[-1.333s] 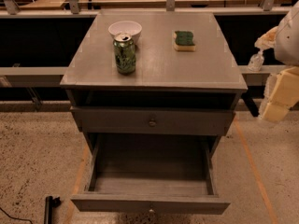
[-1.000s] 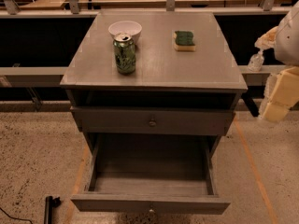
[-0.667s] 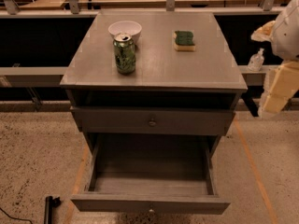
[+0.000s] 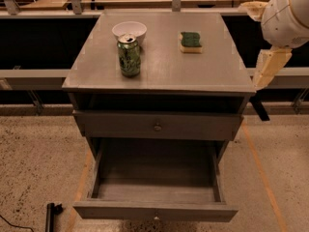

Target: Place sponge into middle drawer

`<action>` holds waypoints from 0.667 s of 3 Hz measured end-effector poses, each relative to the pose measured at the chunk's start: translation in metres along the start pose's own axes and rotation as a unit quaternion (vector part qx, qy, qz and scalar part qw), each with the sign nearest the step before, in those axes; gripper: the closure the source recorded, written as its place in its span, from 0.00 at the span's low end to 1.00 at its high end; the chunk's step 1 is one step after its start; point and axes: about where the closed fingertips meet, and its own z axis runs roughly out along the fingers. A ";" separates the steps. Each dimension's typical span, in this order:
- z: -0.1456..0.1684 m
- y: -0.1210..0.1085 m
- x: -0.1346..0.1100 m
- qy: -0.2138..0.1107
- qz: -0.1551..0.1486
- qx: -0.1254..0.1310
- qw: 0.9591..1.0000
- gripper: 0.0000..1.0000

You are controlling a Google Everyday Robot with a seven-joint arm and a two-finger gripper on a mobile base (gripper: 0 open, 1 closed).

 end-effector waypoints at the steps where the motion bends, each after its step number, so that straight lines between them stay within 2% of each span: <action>1: 0.025 -0.034 -0.019 0.014 -0.090 0.060 0.994 0.00; 2: 0.026 -0.051 -0.006 0.048 -0.115 0.093 0.988 0.00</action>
Offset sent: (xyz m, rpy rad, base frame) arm 0.0333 0.0245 0.0041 -0.0843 -0.1439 0.1016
